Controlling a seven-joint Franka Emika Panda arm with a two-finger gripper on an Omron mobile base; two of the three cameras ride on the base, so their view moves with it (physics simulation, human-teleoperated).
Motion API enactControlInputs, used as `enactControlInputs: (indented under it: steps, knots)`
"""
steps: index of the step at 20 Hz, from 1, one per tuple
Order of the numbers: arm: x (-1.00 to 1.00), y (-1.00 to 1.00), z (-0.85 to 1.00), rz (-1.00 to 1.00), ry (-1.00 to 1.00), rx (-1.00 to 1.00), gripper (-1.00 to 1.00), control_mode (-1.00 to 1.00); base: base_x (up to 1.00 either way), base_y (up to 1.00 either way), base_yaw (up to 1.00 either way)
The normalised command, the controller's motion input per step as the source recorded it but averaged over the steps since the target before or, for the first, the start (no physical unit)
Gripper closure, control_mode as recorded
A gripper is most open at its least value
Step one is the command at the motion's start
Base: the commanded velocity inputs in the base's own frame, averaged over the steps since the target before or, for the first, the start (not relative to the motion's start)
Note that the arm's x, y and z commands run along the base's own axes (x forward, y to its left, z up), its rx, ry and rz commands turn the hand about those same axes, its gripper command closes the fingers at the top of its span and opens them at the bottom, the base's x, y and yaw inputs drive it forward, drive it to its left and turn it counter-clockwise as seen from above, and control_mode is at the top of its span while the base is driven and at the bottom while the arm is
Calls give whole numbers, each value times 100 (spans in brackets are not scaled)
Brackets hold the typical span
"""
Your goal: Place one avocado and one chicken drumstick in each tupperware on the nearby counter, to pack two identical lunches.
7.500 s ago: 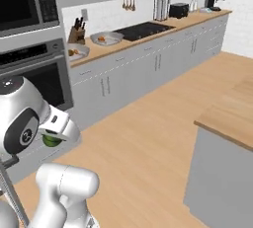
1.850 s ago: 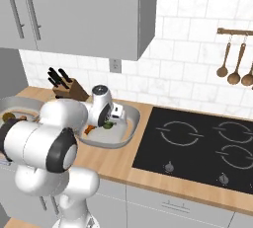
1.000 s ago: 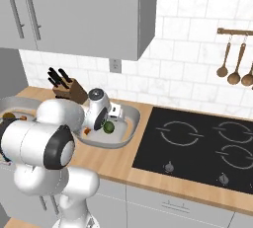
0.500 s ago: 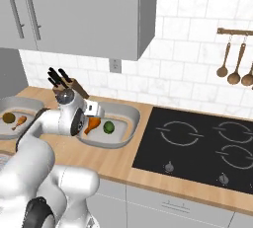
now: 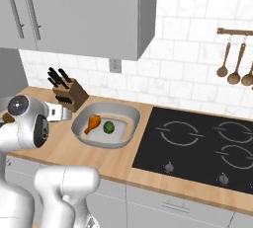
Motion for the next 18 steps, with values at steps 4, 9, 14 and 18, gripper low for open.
enactControlInputs:
  steps: [4, 9, 14, 18]
  knots:
    - [-78, 54, 46, 10, 0, -6, -100, -100, 0, 0, 0]
    - [-9, 20, -1, 2, 18, -5, -100, -100, 0, 0, 0]
    - [0, 0, 0, 0, 1, 0, -100, -100, 0, 0, 0]
    - [0, 0, 0, 0, 0, 0, -100, -100, 0, 0, 0]
